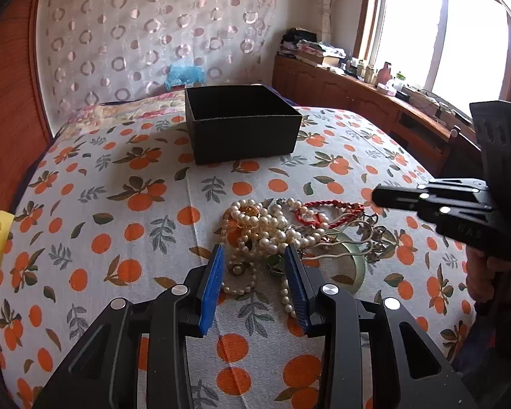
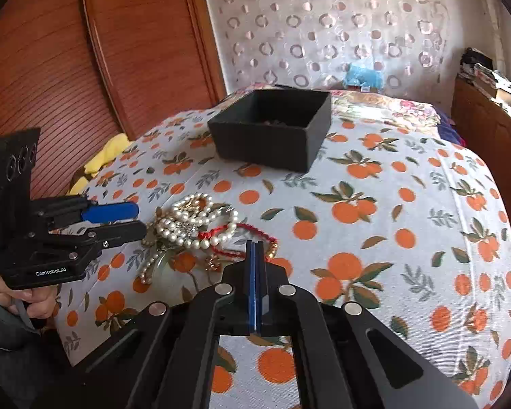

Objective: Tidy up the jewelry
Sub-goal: 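Return the right tool to the pile and grasp a silver chain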

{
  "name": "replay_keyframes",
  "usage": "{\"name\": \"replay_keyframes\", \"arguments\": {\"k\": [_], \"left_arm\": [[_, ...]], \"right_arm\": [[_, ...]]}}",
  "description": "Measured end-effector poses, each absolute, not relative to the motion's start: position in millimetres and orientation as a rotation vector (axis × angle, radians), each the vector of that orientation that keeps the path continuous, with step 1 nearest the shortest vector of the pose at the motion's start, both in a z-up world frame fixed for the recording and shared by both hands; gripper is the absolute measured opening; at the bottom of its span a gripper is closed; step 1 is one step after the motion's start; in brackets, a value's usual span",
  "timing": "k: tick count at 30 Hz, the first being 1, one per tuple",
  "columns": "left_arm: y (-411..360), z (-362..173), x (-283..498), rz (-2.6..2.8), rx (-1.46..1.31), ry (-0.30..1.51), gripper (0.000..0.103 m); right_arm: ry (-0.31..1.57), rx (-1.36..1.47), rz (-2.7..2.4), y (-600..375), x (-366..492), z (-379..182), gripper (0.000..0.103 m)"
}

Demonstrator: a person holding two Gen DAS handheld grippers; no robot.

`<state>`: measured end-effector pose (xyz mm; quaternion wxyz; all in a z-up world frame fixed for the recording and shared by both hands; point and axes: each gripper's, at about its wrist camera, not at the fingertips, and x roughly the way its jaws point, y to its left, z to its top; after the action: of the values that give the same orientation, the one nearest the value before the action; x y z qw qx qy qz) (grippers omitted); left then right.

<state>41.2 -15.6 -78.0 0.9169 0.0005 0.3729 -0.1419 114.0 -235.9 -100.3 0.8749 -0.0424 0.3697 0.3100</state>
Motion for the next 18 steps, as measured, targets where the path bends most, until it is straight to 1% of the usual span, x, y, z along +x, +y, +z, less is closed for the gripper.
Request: {"name": "replay_keyframes", "arguments": {"k": [5,13,14,15,16,17,18], "left_arm": [[-11.9,-78.9,42.1,-0.286,-0.004,0.77,0.034],[-10.9,-78.9,41.7,-0.285,-0.003,0.77,0.034],[-11.1,-78.9,41.7,-0.285,-0.004,0.77,0.034],[-10.9,-79.0,41.8,-0.285,-0.005,0.771,0.034],[-11.4,-79.0,41.8,-0.284,-0.004,0.771,0.034],[-11.0,-79.1,41.7,-0.283,-0.003,0.771,0.034],[-10.1,-79.7,41.9,-0.282,-0.002,0.771,0.034]], "right_arm": [[0.752,-0.086,0.632,-246.5,113.4,-93.3,0.0],[0.766,-0.081,0.613,-246.5,113.7,-100.8,0.002],[0.77,-0.079,0.615,-245.9,113.5,-102.3,0.004],[0.775,-0.077,0.618,-243.9,113.5,-103.8,0.014],[0.78,-0.075,0.621,-242.8,113.2,-105.3,0.029],[0.786,-0.071,0.626,-241.9,113.1,-107.0,0.034],[0.791,-0.068,0.631,-241.0,111.9,-108.8,0.036]]}}
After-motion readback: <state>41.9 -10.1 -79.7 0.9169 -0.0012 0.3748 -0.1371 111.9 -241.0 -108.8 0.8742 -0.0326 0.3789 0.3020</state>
